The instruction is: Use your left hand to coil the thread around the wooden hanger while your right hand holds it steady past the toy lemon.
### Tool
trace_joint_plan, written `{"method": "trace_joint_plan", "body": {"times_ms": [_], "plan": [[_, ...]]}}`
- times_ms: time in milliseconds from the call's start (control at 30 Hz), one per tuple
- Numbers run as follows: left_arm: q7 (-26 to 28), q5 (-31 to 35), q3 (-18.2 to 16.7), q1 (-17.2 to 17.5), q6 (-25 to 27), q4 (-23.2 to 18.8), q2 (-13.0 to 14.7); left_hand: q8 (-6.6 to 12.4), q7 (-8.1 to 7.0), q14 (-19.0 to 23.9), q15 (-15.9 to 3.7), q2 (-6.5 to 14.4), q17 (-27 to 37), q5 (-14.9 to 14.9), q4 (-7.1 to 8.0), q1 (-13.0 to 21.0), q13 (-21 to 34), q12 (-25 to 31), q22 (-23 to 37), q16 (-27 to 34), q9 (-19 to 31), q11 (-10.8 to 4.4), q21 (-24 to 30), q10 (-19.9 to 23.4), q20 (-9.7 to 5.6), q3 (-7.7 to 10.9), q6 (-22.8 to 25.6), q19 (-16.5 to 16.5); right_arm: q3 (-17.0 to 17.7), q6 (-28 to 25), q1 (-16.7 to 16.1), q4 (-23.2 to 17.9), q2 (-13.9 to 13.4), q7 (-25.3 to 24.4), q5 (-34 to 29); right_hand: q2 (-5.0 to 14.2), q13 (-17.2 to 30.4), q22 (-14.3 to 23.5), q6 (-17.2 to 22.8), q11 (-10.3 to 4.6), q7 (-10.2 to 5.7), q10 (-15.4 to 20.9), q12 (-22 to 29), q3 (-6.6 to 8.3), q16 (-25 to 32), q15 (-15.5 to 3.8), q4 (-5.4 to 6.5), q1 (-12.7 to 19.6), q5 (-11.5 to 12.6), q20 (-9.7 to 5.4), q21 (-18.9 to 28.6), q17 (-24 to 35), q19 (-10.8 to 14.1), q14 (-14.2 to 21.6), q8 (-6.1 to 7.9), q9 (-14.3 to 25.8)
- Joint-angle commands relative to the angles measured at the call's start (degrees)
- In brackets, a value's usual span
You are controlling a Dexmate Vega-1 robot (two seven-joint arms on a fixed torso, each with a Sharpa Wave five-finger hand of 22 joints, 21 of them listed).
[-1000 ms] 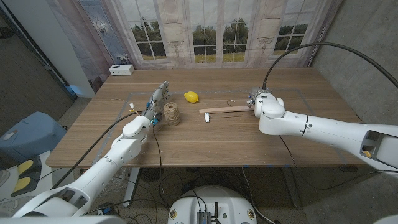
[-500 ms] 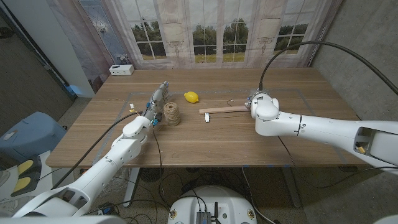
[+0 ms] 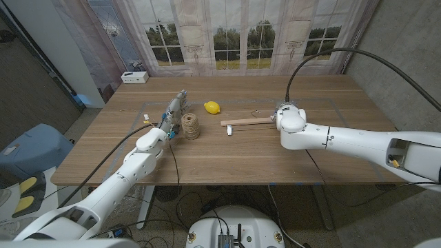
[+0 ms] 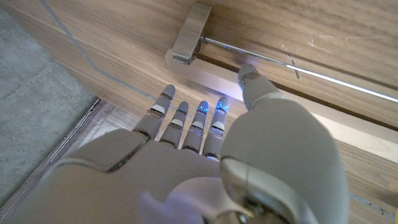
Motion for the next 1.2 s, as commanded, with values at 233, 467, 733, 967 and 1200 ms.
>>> {"method": "trace_joint_plan", "body": {"times_ms": [233,467,733,967,1200], "plan": [[-0.35,-0.1,0.24,-1.07,1.0,0.98,-0.18,-0.24,-0.19,-2.62,-0.03,-0.22,0.22,-0.06,0.03,-0.05,0.23,-0.01,0.13,0.08,0.2,0.02,-0.42,0.29,0.69,-0.15,-0.09,0.09,1.04,3.33,-0.57,6.56,2.77,-0.26,1.34,1.59,0.33,0.11,7.02,0.0,0.15,6.19,1.93,-1.58,1.35,-6.85,0.33,2.58,-0.42,-0.66,0.53,0.43,1.49,2.72,1.49,0.31],[-0.61,-0.14,0.36,-1.44,1.19,1.42,-0.32,-0.26,-0.24,-2.55,0.03,-0.25,0.22,-0.08,0.03,-0.08,0.23,0.01,0.13,0.09,0.2,0.24,-0.55,0.41,0.86,-0.2,-0.05,0.12,4.59,6.4,-4.23,8.14,2.9,-5.73,0.81,4.35,2.25,0.19,19.88,0.15,0.67,18.78,6.18,-4.52,5.46,-9.88,0.28,6.82,-0.83,-1.8,1.0,2.07,3.73,10.27,4.6,0.89],[-0.81,0.0,0.51,-2.03,1.4,1.88,-0.4,-0.31,-0.33,-2.39,0.2,-0.29,0.22,-0.09,0.04,-0.13,0.23,0.02,0.14,0.12,0.2,0.28,-0.7,0.54,0.96,-0.28,-0.12,0.24,8.55,9.2,-8.07,9.35,2.89,-10.47,-0.26,5.19,4.61,0.35,25.73,0.39,1.7,25.19,9.87,-6.79,9.56,-10.66,0.22,9.91,-0.88,-2.03,1.56,5.06,5.51,16.5,7.14,1.6],[2.01,5.38,2.28,-2.82,3.04,-0.17,2.27,-0.48,-0.87,-0.98,1.21,-1.14,0.09,-0.53,-1.42,1.15,0.24,-0.02,0.06,0.37,0.21,1.16,-1.21,0.77,1.73,-0.21,-0.85,0.84,13.56,12.08,-12.27,8.89,2.55,-15.35,-0.11,5.58,5.2,0.43,25.04,-0.06,1.5,24.66,9.97,-7.31,10.29,-10.73,0.35,10.62,-0.71,-2.87,1.76,5.98,5.97,16.99,7.12,1.99],[8.51,15.06,4.74,-3.32,7.65,-6.43,6.73,0.21,-0.38,8.33,5.07,-2.31,0.3,-3.99,-8.4,8.17,0.47,1.36,0.35,1.83,0.31,2.14,-1.63,6.14,5.5,1.53,0.73,6.02,17.26,13.38,-15.49,7.21,2.21,-19.15,-0.96,5.92,5.64,0.52,24.85,-0.01,1.67,24.67,10.19,-7.67,10.59,-10.78,0.42,11.22,-0.6,-2.84,2.08,6.63,6.66,16.82,7.45,2.59]]}}
